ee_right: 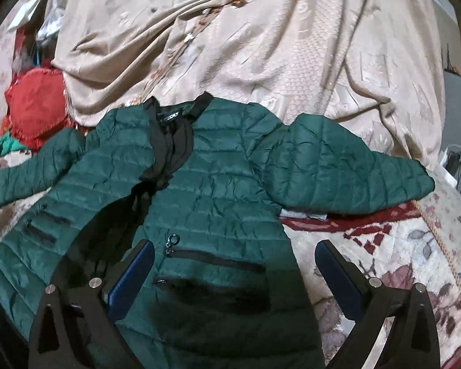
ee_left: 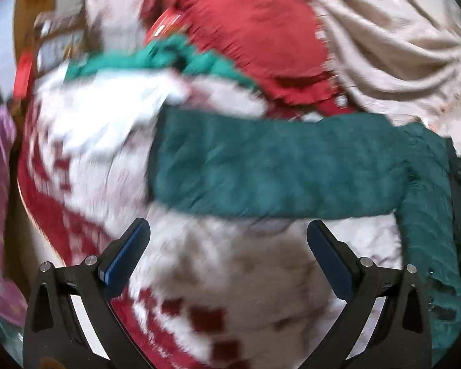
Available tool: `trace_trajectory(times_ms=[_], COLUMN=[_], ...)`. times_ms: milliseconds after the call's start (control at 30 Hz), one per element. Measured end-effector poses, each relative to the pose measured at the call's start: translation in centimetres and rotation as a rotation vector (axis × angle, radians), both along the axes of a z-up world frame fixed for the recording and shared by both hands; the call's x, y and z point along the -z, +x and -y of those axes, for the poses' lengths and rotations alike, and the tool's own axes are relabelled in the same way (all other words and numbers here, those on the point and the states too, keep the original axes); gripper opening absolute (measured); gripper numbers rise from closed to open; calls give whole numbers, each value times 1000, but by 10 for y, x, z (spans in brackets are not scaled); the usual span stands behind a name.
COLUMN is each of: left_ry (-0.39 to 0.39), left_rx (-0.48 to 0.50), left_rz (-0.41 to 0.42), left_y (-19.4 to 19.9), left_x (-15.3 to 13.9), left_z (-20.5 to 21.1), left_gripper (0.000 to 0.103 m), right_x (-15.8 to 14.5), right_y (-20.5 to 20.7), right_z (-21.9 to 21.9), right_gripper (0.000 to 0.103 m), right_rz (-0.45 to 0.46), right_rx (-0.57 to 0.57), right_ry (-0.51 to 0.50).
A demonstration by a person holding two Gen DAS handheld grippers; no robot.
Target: Fold large clothes
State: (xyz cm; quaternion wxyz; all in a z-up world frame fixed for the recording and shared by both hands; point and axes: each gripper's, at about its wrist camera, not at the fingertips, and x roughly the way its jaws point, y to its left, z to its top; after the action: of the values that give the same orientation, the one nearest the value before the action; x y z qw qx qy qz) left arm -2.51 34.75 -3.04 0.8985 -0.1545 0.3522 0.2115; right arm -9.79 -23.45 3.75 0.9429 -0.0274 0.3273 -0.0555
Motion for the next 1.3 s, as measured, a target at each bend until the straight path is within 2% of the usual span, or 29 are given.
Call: trace_trajectory(times_ms=[67, 167, 267, 367, 467, 500, 533, 567, 600, 767, 800, 833, 933, 1067, 1100, 1200, 1300], left_ry=[-83, -136, -199, -251, -338, -362, -384, -395, -402, -334, -315, -311, -336, -325, -316, -295, -274], left_rx=[-37, -62, -28, -45, -26, -12, 10, 24, 37, 43, 25, 16, -7, -13, -15, 21, 77], left_rz=[14, 34, 78, 139, 186, 190, 185, 175, 174, 160, 147, 140, 129, 107, 104, 156, 218], left_y=[-8, -8, 5, 16, 27, 31, 35, 37, 38, 41, 42, 41, 45, 48, 48, 45, 45], left_x=[19, 34, 38, 35, 36, 35, 36, 36, 36, 30, 31, 33, 40, 36, 32, 7, -28], left_z=[-18, -35, -49, -66, -81, -83, -85, -87, -87, -85, -86, -87, -96, -94, -92, -79, -60], left_gripper=[102, 100, 96, 93, 87, 70, 40, 24, 18, 19, 24, 28, 32, 28, 19, 16, 16], right_x=[2, 5, 9, 14, 17, 18, 19, 20, 21, 23, 23, 23, 24, 24, 23, 23, 27], right_y=[2, 6, 9, 15, 19, 20, 21, 22, 23, 24, 24, 24, 24, 24, 24, 22, 26], right_z=[1, 2, 3, 1, -3, -5, -6, -8, -10, -15, -15, -15, -12, -11, -11, -10, -5], right_gripper=[103, 103, 103, 103, 103, 103, 103, 103, 103, 103, 103, 103, 103, 103, 103, 103, 103], right_rz=[-10, -28, -45, -68, -81, -82, -84, -84, -87, -91, -92, -93, -97, -99, -98, -93, -128], right_rx=[2, 6, 9, 7, -2, -5, -10, -14, -19, -33, -33, -32, -25, -21, -21, -15, 41], right_ry=[4, 14, 27, 32, 28, 24, 21, 21, 21, 10, 8, 8, 15, 13, 13, 10, -54])
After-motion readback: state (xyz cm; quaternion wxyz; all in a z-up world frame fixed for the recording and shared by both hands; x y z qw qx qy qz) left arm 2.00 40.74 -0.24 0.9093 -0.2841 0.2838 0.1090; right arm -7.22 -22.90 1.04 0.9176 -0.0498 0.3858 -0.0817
